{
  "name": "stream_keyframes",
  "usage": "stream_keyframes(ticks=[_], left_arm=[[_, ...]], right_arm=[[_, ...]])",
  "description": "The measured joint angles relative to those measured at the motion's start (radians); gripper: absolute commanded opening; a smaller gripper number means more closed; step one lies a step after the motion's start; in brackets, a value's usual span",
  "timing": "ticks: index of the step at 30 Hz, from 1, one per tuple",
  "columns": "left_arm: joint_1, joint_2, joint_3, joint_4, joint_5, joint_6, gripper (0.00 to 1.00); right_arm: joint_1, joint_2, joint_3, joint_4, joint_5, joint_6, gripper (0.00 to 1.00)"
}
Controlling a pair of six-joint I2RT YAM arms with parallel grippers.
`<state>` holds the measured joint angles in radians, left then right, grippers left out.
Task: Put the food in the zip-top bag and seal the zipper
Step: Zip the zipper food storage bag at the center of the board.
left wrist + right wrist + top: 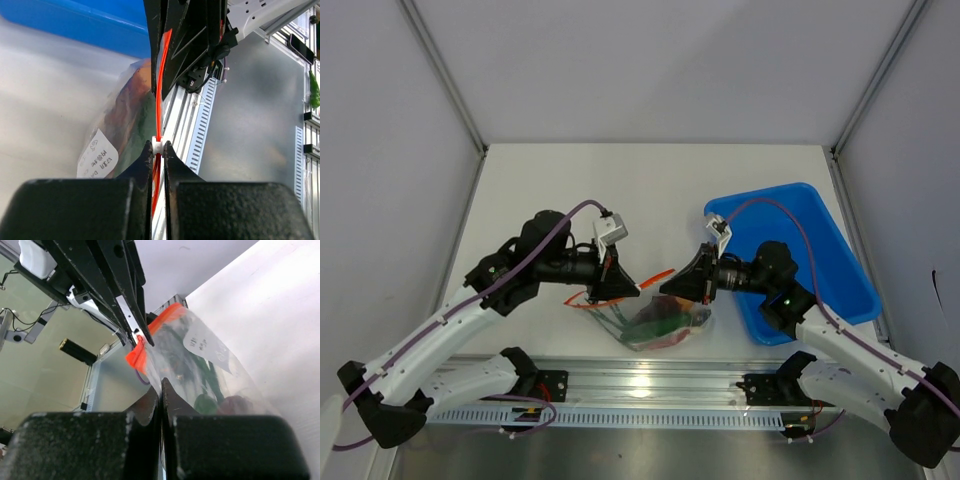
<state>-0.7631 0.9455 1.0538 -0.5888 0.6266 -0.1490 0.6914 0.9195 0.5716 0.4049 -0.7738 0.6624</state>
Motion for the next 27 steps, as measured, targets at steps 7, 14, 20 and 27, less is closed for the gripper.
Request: stream_keyframes(ticks=[7, 14, 20, 27], left_arm=[[0.005, -0.013, -0.004, -0.027, -0.023, 0.001, 0.01], [0.011, -0.031, -0.009, -0.058, -0.059, 0.003, 0.01], [0.017, -0.076, -0.021, -0.082, -0.097, 0.008, 0.01], [0.021, -0.09, -0.022, -0.112, -0.113, 0.015, 0.01]], right_arm=[[-0.013, 0.042, -0.008, 0.027, -0.02, 0.018, 0.0], [-0.013, 0.035, -0.018, -0.016, 0.002, 0.001, 0.0], [-0.027, -0.005, -0.035, -0.049, 0.038, -0.009, 0.0], [-0.048, 0.0, -0.046, -0.086, 0.034, -0.017, 0.26]])
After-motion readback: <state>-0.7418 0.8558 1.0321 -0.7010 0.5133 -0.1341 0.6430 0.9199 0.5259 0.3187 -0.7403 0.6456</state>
